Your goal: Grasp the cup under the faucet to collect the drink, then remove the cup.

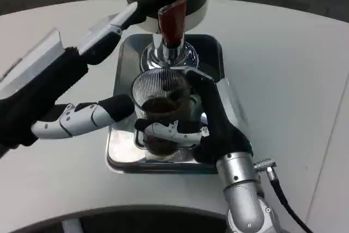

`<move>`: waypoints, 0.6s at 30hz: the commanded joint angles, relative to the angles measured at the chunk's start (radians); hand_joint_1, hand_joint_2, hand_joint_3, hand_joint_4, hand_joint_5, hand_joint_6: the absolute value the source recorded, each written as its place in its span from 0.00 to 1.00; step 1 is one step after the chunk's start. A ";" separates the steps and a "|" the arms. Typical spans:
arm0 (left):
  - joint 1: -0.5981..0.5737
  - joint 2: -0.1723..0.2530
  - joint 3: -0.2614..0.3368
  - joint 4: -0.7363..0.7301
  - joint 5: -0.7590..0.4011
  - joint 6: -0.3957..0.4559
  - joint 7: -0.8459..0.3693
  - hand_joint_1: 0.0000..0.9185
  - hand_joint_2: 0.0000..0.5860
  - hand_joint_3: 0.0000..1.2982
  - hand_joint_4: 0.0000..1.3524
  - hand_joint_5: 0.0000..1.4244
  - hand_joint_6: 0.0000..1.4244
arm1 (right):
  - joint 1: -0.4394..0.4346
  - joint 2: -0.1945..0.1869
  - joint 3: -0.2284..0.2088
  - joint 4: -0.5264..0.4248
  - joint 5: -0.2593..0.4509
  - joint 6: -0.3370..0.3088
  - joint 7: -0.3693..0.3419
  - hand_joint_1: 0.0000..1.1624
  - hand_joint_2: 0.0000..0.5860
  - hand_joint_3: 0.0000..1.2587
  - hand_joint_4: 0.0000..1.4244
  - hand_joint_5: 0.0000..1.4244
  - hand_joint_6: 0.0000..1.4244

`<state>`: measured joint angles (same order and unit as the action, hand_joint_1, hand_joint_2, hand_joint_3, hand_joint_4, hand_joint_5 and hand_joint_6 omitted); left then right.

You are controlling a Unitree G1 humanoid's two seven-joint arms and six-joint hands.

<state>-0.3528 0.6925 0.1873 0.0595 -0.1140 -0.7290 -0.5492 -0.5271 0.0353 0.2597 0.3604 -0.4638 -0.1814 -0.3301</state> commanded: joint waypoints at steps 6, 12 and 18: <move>0.110 0.032 0.051 -0.046 -0.013 0.009 -0.007 0.00 0.34 0.00 0.00 0.02 0.00 | 0.073 -0.007 0.011 -0.158 -0.008 0.035 0.064 0.93 0.17 0.55 0.62 0.65 0.90; 0.179 0.057 0.092 -0.093 0.019 -0.004 -0.005 0.00 0.34 0.00 0.00 0.00 0.00 | 0.139 -0.016 0.016 -0.245 -0.018 0.060 0.100 0.93 0.17 0.56 0.63 0.66 0.91; 0.286 0.087 0.146 -0.135 0.098 -0.005 0.004 0.00 0.32 0.00 0.00 0.00 0.00 | 0.200 -0.025 0.021 -0.343 -0.020 0.085 0.133 0.93 0.17 0.56 0.63 0.66 0.91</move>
<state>-0.1248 0.7616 0.3070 -0.0522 -0.0607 -0.7200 -0.5481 -0.3512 0.0085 0.2761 0.0846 -0.4858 -0.0956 -0.2080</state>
